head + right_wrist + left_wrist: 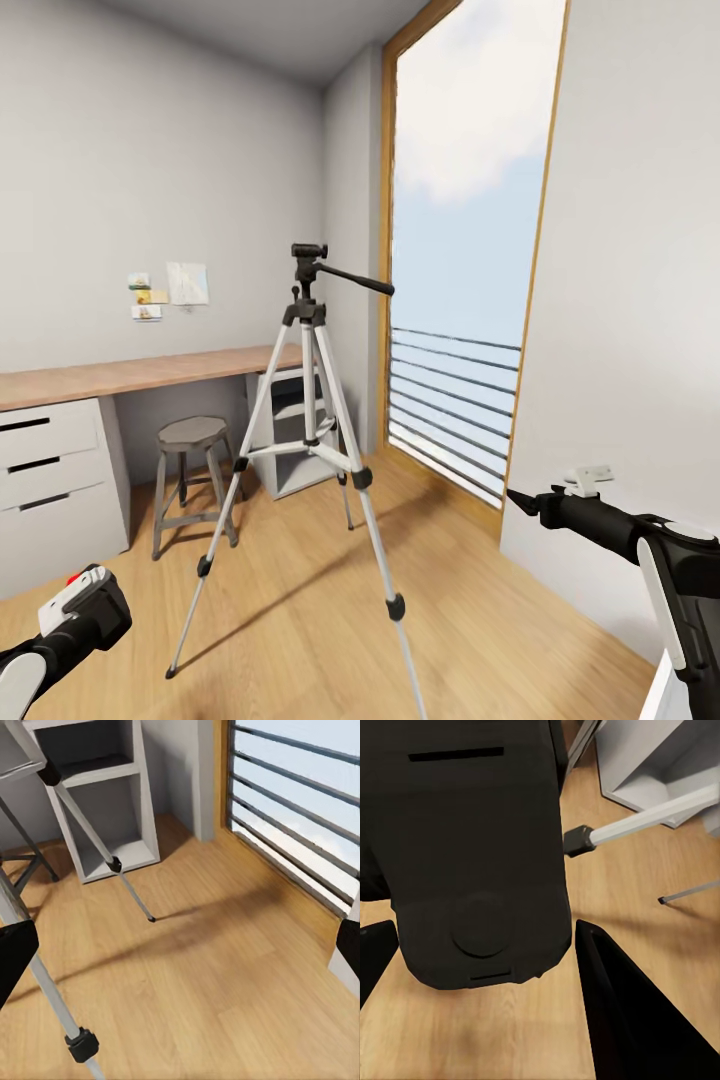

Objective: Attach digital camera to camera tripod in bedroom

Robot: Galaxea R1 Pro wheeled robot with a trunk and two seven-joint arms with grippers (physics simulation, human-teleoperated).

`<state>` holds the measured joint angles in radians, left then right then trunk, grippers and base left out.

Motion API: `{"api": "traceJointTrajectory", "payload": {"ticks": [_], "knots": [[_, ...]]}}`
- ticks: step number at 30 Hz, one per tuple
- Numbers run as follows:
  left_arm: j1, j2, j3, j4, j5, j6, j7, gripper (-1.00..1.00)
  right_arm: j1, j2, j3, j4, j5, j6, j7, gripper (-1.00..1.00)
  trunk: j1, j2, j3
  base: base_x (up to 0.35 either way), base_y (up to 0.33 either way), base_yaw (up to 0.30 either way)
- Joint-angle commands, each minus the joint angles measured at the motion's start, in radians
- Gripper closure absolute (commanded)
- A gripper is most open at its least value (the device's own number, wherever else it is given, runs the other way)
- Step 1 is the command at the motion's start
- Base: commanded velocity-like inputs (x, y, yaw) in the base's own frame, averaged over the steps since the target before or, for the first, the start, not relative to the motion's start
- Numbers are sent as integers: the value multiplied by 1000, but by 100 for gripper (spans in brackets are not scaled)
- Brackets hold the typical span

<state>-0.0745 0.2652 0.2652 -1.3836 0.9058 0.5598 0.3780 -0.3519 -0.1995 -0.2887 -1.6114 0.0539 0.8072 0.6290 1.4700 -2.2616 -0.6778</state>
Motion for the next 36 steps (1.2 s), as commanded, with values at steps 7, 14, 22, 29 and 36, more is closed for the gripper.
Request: {"api": "traceJointTrajectory", "payload": {"ticks": [7, 14, 22, 29, 36], "knots": [[-1, 0, 0, -2, 7, 4, 9, 100, -1, 0, -1, -1, 6, 4, 8, -100, -27, 49, 10, 0, 0, 0], [-1, 0, 0, -3, 7, 4, 9, 100, -1, 0, -1, -1, 6, 4, 8, -100, -54, 98, 21, 0, 0, 0], [-1, 0, 0, -3, 6, 3, 9, 100, -1, 0, -1, -1, 6, 4, 8, -100, -85, 154, 34, 0, 0, 0], [-1, 0, 0, -3, 6, 3, 10, 100, -1, 0, -1, -1, 6, 4, 8, -100, -111, 203, 45, 0, 0, 0], [-1, 0, 0, -4, 5, 3, 10, 100, -1, 0, -1, -1, 6, 4, 8, -100, -138, 252, 57, 0, 0, 0]]}}
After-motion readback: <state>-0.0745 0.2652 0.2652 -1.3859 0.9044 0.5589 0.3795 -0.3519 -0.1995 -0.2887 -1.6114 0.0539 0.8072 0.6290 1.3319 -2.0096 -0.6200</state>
